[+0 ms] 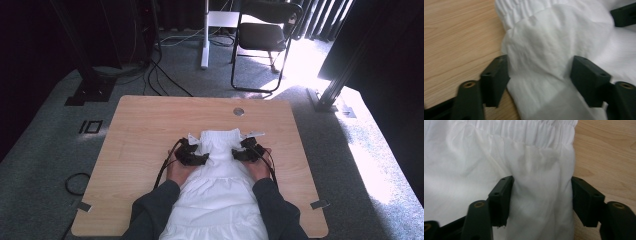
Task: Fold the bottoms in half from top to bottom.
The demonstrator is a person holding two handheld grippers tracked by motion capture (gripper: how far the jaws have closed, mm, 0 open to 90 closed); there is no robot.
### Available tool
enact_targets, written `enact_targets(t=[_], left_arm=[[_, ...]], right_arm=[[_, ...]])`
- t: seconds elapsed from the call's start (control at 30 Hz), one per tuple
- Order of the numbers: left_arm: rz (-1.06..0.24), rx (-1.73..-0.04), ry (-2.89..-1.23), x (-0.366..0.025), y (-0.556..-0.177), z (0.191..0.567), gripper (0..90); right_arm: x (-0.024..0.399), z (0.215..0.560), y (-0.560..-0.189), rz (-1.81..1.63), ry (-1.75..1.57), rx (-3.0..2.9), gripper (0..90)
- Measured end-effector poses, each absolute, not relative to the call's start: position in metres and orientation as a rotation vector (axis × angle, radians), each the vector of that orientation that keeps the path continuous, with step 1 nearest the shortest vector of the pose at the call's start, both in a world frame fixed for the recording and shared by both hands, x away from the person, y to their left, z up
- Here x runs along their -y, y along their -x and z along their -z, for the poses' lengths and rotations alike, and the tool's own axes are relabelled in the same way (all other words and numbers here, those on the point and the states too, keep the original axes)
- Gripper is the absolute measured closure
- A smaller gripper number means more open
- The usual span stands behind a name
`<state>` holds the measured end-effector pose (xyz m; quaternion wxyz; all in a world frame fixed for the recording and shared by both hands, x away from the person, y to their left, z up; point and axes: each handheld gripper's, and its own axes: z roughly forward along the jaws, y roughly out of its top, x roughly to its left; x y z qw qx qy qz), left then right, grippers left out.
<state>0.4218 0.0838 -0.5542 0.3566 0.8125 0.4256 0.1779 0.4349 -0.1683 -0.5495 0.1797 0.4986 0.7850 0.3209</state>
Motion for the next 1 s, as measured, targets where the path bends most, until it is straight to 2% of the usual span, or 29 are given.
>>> enact_targets(t=[0.17,0.2,0.33,0.37,0.47,0.5,0.53,0.57,0.63,0.73,0.77,0.83,1.0], left_arm=[[-0.495,-1.154,-2.078,-0.085,-0.425,0.556,21.4],[-0.492,-1.152,-2.083,-0.085,-0.425,0.556,21.3],[-0.455,-1.136,-2.105,-0.085,-0.428,0.553,24.1],[-0.431,-1.125,-2.107,-0.085,-0.428,0.551,28.0],[-0.378,-1.114,-2.12,-0.084,-0.431,0.547,49.8],[-0.35,-1.109,-2.133,-0.084,-0.434,0.546,69.6],[-0.308,-1.123,-2.147,-0.084,-0.438,0.544,69.6],[-0.236,-1.137,-2.153,-0.085,-0.442,0.542,78.2],[-0.242,-1.107,-2.201,-0.084,-0.445,0.538,86.5],[-0.243,-1.087,-2.192,-0.086,-0.447,0.533,88.0],[-0.252,-1.071,-2.127,-0.094,-0.449,0.52,88.2],[-0.261,-1.057,-2.107,-0.097,-0.45,0.513,88.2],[-0.41,-1.013,-2.024,-0.102,-0.46,0.455,88.2]], right_arm=[[0.168,0.549,-0.433,-0.914,-1.412,-2.207,45.6],[0.168,0.549,-0.432,-0.915,-1.413,-2.206,46.7],[0.166,0.548,-0.432,-0.935,-1.407,-2.224,61.1],[0.166,0.548,-0.432,-0.946,-1.408,-2.233,66.1],[0.167,0.548,-0.435,-1.012,-1.438,-2.261,81.4],[0.171,0.549,-0.438,-1.067,-1.472,-2.276,84.0],[0.171,0.549,-0.438,-1.067,-1.472,-2.276,84.0],[0.173,0.55,-0.439,-1.085,-1.485,-2.281,84.5],[0.174,0.549,-0.443,-1.081,-1.501,-2.288,84.8],[0.174,0.545,-0.445,-1.074,-1.492,-2.286,85.0],[0.173,0.534,-0.448,-1.075,-1.45,-2.265,85.2],[0.173,0.522,-0.449,-1.092,-1.408,-2.248,85.2],[0.173,0.476,-0.454,-1.208,-1.344,-2.142,85.3]])
